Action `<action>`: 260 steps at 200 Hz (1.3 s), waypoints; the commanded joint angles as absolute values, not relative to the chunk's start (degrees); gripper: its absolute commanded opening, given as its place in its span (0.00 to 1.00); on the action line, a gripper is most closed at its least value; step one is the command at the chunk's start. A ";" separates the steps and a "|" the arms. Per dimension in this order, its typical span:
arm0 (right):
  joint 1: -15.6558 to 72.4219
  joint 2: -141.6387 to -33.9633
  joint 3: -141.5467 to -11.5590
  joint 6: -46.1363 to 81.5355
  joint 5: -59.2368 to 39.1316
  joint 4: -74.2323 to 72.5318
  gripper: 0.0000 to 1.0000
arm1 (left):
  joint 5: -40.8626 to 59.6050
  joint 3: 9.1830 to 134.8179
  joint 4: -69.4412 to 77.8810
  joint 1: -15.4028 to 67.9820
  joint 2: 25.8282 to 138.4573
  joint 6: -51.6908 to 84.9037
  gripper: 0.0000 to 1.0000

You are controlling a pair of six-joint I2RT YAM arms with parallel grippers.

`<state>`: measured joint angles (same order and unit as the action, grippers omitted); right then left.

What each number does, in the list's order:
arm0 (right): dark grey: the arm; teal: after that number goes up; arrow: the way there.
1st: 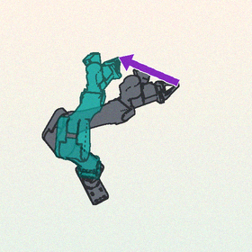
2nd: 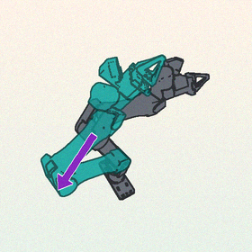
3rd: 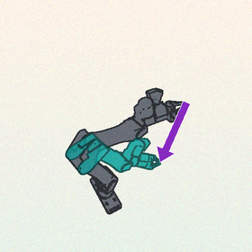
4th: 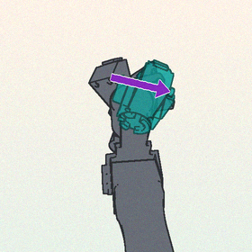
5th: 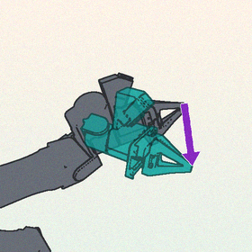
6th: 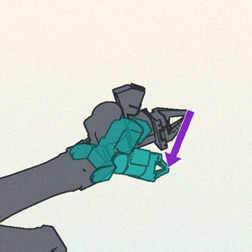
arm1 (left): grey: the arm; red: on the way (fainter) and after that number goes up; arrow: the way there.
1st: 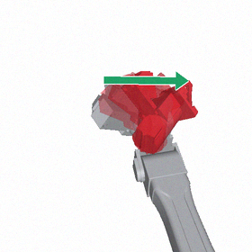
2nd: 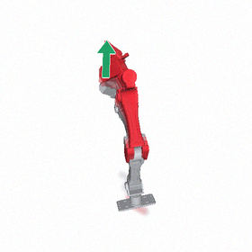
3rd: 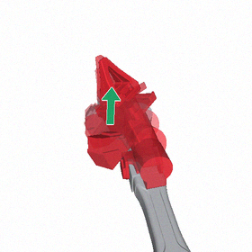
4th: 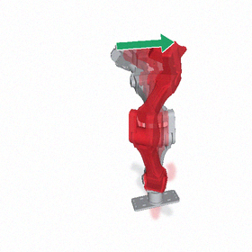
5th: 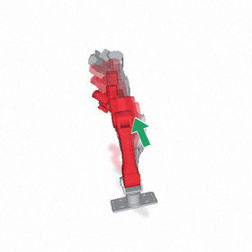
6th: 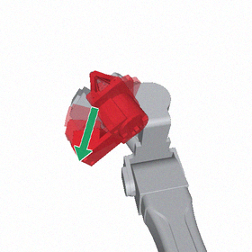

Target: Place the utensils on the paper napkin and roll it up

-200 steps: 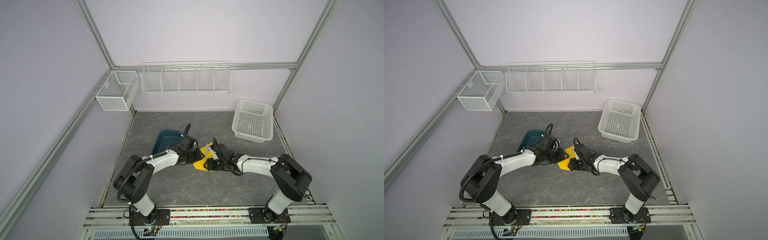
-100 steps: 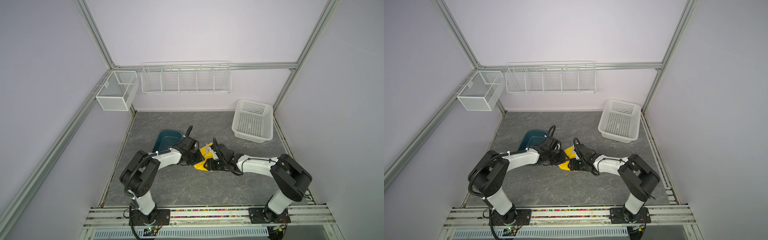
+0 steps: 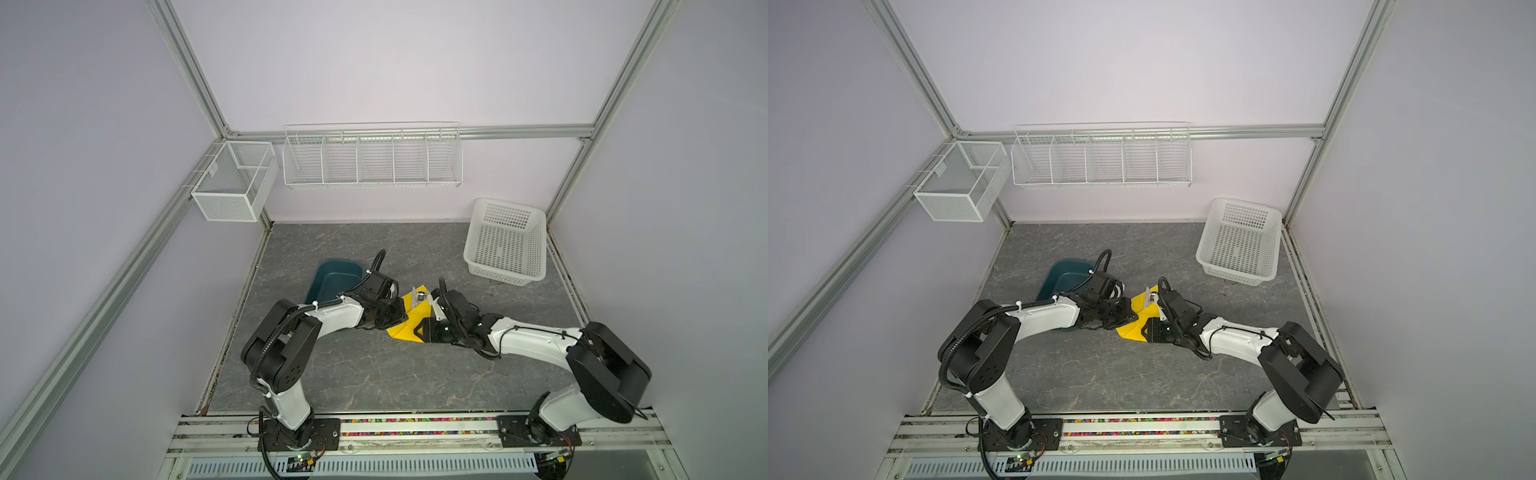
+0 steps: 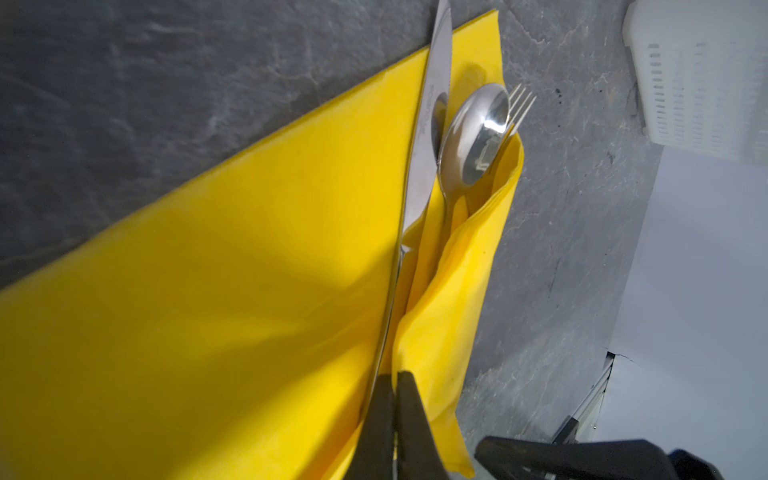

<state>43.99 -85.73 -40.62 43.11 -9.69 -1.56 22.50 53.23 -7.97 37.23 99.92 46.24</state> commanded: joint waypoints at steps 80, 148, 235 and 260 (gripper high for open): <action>40.07 -85.77 -37.08 50.42 -14.69 -6.20 0.20 | 24.91 51.62 -7.39 37.00 99.24 45.00 0.01; 40.87 -90.42 -38.57 49.19 -17.43 -7.46 0.19 | 24.30 52.17 -7.95 37.00 99.74 44.63 0.01; 42.89 -93.16 -40.39 47.34 -14.59 -1.19 0.20 | 22.34 54.57 -10.87 37.00 101.13 42.20 0.01; 43.11 -93.08 -41.75 46.18 -12.39 3.23 0.20 | 21.63 54.98 -11.54 36.91 101.25 41.51 0.01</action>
<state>42.59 -92.64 -40.42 47.94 -14.79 -2.44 23.22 53.01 -9.98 37.23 100.51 43.13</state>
